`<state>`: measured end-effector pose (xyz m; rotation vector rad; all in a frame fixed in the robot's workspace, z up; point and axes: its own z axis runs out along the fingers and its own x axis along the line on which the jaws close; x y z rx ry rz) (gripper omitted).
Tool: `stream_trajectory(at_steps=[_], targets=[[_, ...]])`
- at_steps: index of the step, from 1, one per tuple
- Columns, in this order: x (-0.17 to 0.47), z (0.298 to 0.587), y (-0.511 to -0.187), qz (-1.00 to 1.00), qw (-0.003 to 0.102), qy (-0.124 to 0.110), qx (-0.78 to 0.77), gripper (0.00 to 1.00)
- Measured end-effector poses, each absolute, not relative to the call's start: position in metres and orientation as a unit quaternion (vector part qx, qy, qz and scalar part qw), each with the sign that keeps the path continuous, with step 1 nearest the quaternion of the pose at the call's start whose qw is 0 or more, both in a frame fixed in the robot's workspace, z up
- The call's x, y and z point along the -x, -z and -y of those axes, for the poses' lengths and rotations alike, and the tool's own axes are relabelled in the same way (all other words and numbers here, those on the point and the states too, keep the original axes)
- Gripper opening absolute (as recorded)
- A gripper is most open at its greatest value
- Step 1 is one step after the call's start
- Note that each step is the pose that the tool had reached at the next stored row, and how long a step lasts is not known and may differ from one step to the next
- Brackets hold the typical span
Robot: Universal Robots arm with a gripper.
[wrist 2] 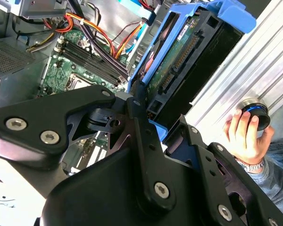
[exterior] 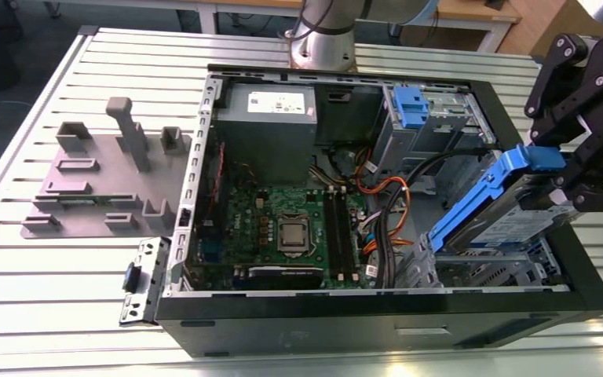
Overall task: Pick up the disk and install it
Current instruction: 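Insert the disk into the insertion slot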
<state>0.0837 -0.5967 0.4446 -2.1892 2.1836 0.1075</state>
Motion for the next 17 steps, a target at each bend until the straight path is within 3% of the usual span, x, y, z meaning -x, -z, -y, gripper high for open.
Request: stream_trajectory(at_steps=[17], targets=[[-0.0838,0.5967,-0.4403,-0.706,0.024,-0.035,0.707,0.36]])
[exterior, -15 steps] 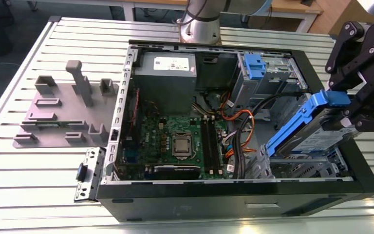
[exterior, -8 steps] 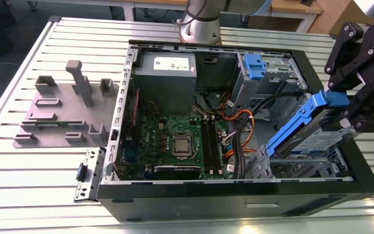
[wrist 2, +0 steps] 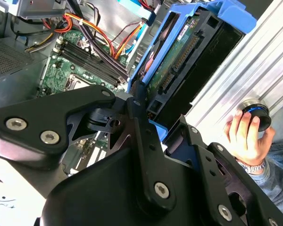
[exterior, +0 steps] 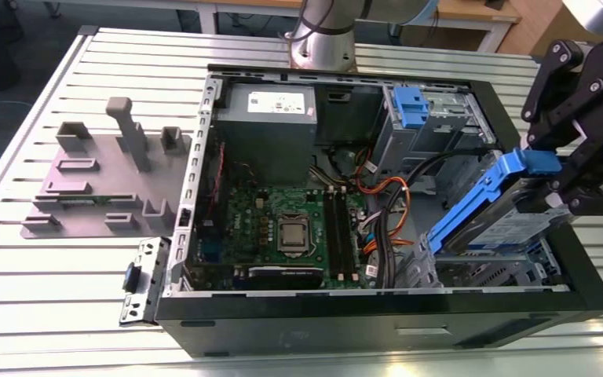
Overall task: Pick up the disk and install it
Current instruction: 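Insert the disk into the insertion slot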
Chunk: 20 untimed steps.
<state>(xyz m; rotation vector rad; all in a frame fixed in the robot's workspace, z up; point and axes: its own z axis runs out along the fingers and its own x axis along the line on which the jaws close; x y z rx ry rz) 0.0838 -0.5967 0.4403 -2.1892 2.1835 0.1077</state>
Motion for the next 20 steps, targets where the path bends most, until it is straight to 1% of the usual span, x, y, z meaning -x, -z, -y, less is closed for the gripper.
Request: stream_trajectory(at_steps=[9,15,20], targets=[[-0.0843,0.5965,-0.4385,-0.706,0.024,-0.035,0.707,0.36],[-0.0847,0.5965,-0.4459,-0.706,0.024,-0.035,0.707,0.36],[-0.0926,0.5958,-0.4451,-0.706,0.021,-0.038,0.707,0.36]])
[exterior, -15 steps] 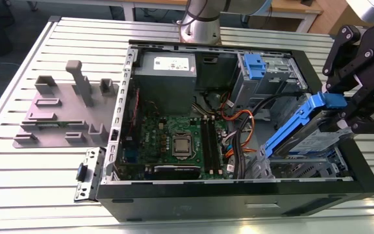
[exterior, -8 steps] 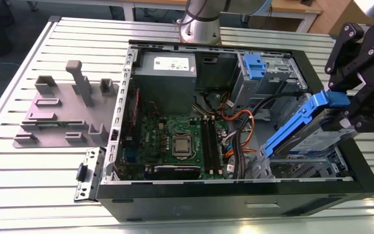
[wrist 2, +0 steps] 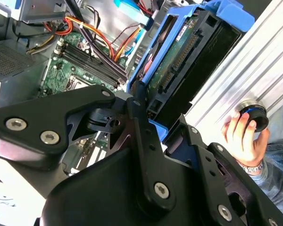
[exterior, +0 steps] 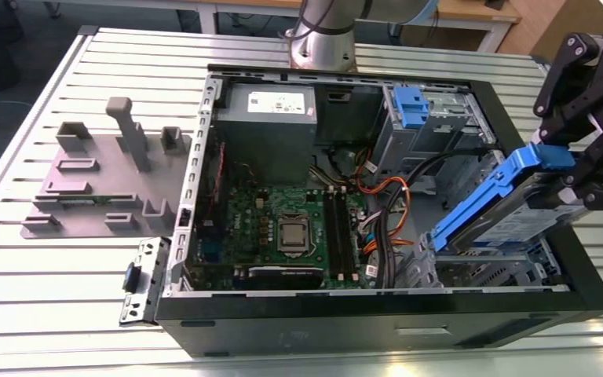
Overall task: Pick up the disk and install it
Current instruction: 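Insert the disk into the insertion slot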
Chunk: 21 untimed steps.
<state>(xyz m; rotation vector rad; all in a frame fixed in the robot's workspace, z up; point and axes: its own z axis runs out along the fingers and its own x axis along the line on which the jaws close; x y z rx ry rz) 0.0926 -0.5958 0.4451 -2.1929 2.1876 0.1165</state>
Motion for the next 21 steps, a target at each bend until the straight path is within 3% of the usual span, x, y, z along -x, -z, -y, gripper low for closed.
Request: stream_trajectory(at_steps=[21], targets=[[-0.1,0.591,-0.43,-0.706,0.016,-0.043,0.707,0.36]])
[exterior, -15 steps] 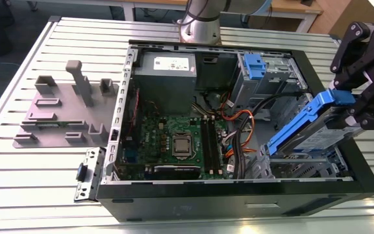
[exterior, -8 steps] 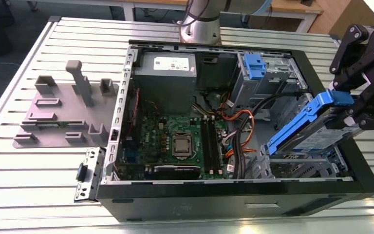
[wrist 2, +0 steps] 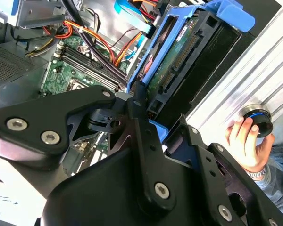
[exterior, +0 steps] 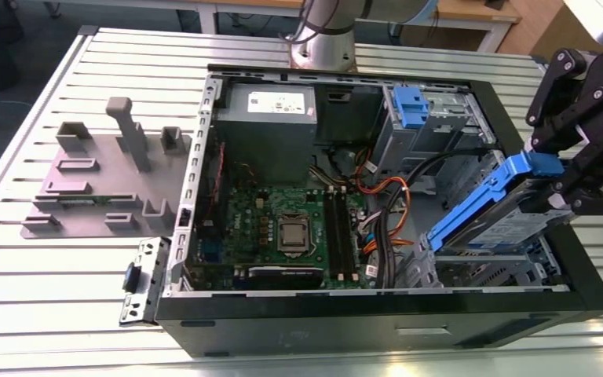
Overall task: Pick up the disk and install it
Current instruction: 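Insert the disk into the insertion slot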
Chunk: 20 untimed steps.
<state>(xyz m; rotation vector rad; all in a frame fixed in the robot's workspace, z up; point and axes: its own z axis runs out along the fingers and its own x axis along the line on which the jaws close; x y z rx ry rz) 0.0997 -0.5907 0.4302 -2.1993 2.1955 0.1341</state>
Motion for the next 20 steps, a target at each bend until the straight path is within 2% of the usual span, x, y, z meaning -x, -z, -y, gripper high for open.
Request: stream_trajectory(at_steps=[20], targets=[[-0.1,0.591,-0.411,-0.706,0.015,-0.044,0.707,0.36]])
